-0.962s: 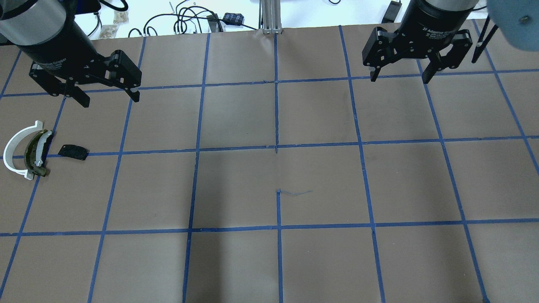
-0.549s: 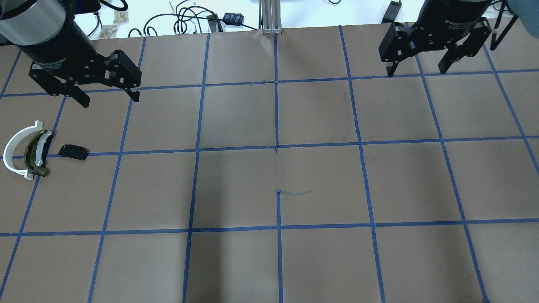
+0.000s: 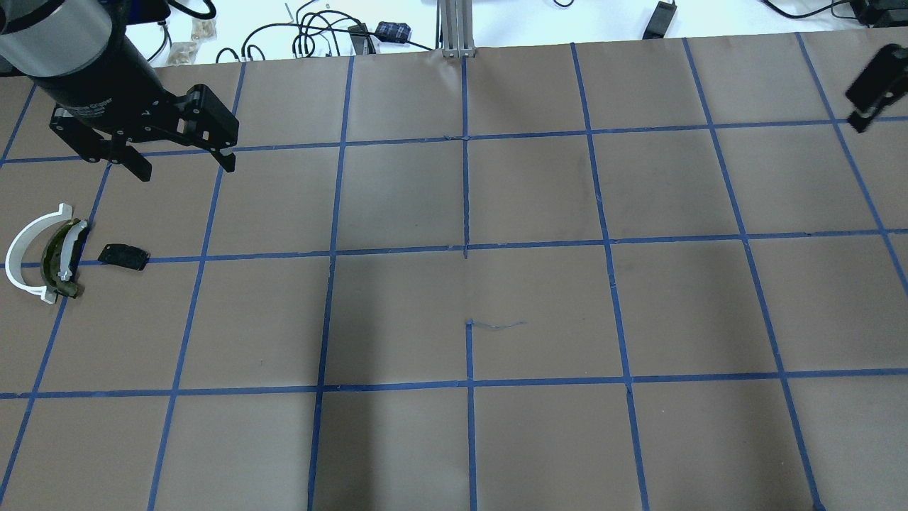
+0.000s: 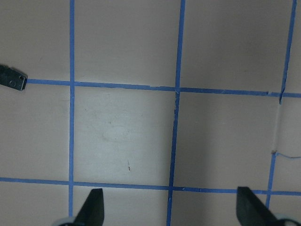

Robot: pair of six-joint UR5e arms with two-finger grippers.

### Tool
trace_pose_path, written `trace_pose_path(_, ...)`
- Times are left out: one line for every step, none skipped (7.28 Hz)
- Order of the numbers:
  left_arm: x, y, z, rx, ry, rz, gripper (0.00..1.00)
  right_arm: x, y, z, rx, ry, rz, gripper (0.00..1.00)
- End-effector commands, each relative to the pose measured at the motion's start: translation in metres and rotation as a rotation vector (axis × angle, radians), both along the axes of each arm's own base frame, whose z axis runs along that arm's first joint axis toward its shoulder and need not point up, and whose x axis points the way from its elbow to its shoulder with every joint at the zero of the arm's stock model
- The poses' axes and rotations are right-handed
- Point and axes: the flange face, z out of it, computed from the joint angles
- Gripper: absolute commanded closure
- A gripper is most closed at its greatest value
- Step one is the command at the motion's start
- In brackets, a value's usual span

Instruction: Place bearing gear from tray to pile

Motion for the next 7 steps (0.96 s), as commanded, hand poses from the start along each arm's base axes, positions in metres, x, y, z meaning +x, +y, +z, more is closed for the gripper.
trace_pose_path(0.000,-0.001,0.000,0.000,0.001,0.000,0.00,-0.152,0.015,-0.049,0.062,-0.088,0.125,0.10)
trace_pose_path(0.000,0.001,0.000,0.000,0.000,0.000,0.00,-0.190,0.004,-0.082,0.055,-0.085,0.225,0.10)
trace_pose_path(0.000,0.000,-0.001,0.002,0.001,0.000,0.00,-0.223,0.016,-0.104,0.074,-0.111,0.315,0.11)
trace_pose_path(0.000,0.000,-0.001,0.002,0.001,0.002,0.00,-0.245,0.026,-0.129,0.080,-0.129,0.343,0.13)
trace_pose_path(0.000,0.002,0.000,0.000,0.000,0.002,0.00,-0.262,0.036,-0.158,0.074,-0.119,0.337,0.16)
trace_pose_path(0.000,0.002,0.000,-0.001,-0.001,0.000,0.00,-0.296,0.064,-0.197,0.055,-0.094,0.352,0.20)
trace_pose_path(0.000,0.000,-0.001,0.002,0.001,0.002,0.00,-0.308,0.080,-0.235,0.004,-0.070,0.398,0.20)
